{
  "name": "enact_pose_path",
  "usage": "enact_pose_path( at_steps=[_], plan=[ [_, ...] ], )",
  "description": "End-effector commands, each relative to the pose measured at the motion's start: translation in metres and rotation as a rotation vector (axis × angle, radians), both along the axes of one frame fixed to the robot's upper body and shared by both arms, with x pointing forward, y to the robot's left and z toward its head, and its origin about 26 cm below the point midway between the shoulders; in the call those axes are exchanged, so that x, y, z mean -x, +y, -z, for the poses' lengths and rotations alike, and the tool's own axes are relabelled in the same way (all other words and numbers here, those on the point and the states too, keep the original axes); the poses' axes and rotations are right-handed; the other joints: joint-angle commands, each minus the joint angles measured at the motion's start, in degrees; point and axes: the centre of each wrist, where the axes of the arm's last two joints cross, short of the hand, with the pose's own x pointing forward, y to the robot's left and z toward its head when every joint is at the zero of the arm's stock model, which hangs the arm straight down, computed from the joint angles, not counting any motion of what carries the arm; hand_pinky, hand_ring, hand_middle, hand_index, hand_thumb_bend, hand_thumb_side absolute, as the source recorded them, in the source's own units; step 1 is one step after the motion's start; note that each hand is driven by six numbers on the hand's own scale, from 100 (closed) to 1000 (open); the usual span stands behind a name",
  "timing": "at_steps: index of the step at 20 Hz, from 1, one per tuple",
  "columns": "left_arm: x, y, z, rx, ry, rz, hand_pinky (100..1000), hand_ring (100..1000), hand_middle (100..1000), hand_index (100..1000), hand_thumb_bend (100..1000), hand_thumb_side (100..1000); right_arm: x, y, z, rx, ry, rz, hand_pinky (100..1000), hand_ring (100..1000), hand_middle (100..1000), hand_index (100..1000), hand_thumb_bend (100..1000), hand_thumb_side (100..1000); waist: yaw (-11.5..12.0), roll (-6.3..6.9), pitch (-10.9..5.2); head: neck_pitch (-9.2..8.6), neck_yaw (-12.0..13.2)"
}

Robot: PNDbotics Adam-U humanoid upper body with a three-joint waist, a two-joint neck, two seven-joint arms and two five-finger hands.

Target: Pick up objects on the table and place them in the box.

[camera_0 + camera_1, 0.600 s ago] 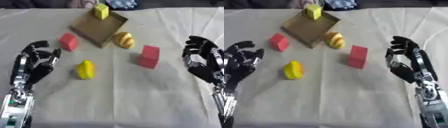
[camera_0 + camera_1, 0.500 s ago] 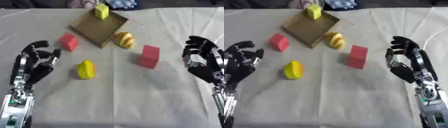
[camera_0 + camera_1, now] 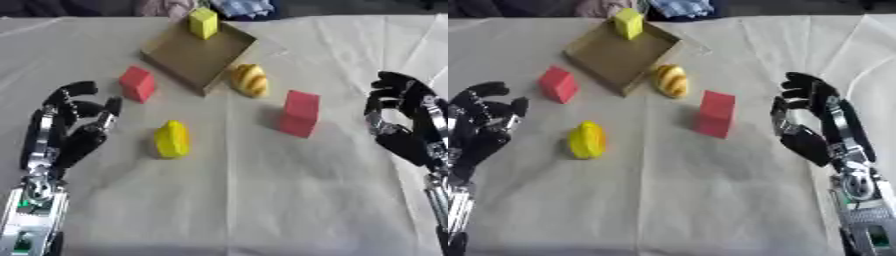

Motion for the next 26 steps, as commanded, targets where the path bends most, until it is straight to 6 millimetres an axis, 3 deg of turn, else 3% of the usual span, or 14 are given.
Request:
enact_pose_path(
  at_steps=[1,12,18,26],
  plan=[
    [0.001,0.002,-0.008,-0.006,-0.03,-0.006,681,592,679,757,467,348,0.0,0.0,-0.009,0.011,-0.029,-0.002,694,739,715,833,100,268,-0.03,0.49,-1.67,0.1,0.14],
    [-0.005,0.023,-0.033,-0.143,-0.066,-0.044,683,594,682,762,470,339,0.001,-0.001,-0.008,0.017,-0.026,-0.001,694,738,714,834,100,268,-0.27,0.82,-1.91,0.08,-0.06],
    [-0.022,0.047,-0.073,-0.404,-0.065,-0.019,693,606,696,775,477,345,0.001,-0.001,-0.008,0.025,-0.022,-0.005,694,738,714,834,100,267,-0.73,1.13,-2.41,0.08,-0.02],
    [-0.052,0.063,-0.135,-0.832,-0.009,0.119,726,654,732,802,460,314,0.001,0.0,-0.006,0.038,-0.012,-0.023,694,737,713,834,100,269,-2.52,1.72,-3.07,0.28,0.58]
  ],
)
